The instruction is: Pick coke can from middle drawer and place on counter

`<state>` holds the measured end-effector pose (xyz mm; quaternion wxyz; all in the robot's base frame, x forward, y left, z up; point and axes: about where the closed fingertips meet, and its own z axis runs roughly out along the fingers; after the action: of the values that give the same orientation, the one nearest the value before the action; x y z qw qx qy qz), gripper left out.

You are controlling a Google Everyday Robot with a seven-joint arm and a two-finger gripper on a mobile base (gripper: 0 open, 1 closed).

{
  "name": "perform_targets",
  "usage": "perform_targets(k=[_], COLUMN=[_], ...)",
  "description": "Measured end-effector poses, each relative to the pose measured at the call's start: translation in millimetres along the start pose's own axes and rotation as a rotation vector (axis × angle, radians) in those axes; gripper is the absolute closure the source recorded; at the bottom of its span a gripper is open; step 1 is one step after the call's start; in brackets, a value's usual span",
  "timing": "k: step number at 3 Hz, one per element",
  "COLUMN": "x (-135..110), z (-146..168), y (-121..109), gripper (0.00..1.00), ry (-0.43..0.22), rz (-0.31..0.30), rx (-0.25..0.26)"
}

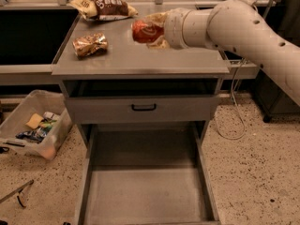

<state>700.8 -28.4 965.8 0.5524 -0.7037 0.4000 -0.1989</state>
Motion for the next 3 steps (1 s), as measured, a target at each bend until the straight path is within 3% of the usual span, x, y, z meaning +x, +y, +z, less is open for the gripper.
perform_targets(k=[1,2,3], x=[32,63,87], z=[30,61,88], y=[-29,-28,3], gripper=[1.0,1.0,1.0], ry=[0.059,0.094,0.101], rz=[-0.051,-0.031,0.043], rx=[0.065,0.051,-0.041])
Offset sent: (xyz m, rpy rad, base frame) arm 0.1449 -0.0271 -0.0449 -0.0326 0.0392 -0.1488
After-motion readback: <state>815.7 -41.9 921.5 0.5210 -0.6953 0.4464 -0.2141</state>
